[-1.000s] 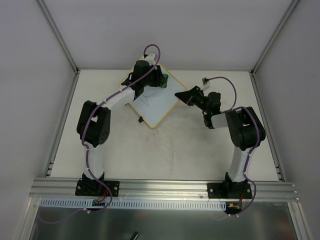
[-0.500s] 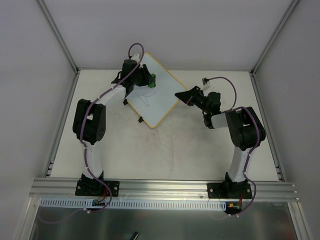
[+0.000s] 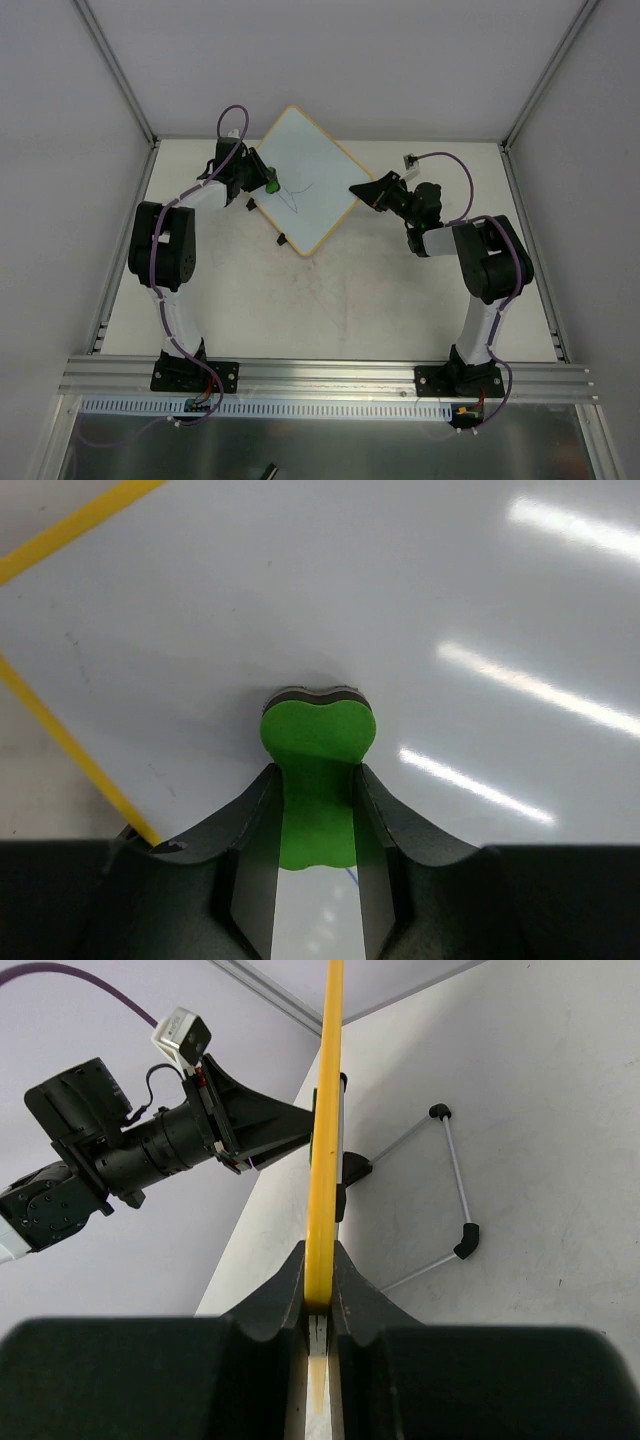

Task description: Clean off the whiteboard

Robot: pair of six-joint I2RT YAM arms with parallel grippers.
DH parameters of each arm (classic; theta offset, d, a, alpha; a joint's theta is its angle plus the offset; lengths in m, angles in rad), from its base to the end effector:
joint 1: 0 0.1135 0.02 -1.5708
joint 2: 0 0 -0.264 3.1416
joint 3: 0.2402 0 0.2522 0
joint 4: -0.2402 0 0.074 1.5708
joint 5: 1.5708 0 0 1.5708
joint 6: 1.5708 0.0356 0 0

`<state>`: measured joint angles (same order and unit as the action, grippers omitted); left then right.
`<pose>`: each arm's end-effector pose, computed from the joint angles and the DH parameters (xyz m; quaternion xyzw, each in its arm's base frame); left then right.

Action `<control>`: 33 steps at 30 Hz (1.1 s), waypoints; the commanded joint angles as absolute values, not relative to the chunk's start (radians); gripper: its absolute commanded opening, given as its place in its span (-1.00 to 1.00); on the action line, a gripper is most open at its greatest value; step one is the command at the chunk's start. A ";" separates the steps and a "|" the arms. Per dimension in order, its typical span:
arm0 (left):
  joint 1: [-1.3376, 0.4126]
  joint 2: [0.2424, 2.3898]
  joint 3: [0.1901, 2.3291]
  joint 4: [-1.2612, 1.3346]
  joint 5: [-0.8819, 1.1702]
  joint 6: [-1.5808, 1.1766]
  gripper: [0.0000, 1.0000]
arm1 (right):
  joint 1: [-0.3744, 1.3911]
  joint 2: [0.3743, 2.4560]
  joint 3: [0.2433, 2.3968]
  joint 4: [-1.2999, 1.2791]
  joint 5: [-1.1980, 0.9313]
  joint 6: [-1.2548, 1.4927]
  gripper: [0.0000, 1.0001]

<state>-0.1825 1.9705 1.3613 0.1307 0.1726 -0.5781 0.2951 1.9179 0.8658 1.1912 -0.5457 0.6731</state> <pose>0.4461 -0.0886 0.2155 -0.1234 0.8435 -0.2605 0.4532 0.3647 0.1302 0.1932 -0.0810 0.6589 0.4947 0.5608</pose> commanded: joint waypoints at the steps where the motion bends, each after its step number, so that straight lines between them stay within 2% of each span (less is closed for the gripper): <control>1: -0.193 1.957 1.279 0.032 0.156 -0.614 -1.00 | 0.311 1.852 0.865 1.232 -0.586 0.632 -1.00; 9: -0.192 1.882 1.184 0.044 0.110 -0.629 -1.00 | 0.308 1.836 0.856 1.206 -0.578 0.632 -1.00; 16: -0.204 1.901 1.207 0.064 0.161 -0.615 -1.00 | 0.304 1.835 0.857 1.206 -0.581 0.634 -1.00; 28: -0.367 1.899 1.315 0.087 0.098 -0.468 -1.00 | 0.305 1.839 0.861 1.206 -0.584 0.634 -1.00; 33: -0.409 1.887 1.307 0.139 0.162 -0.410 -1.00 | 0.305 1.841 0.862 1.206 -0.586 0.635 -0.99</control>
<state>-0.3508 1.8881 1.3121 0.1135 0.0486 -0.4709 0.2924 1.8950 0.8593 1.1534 -0.5392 0.6579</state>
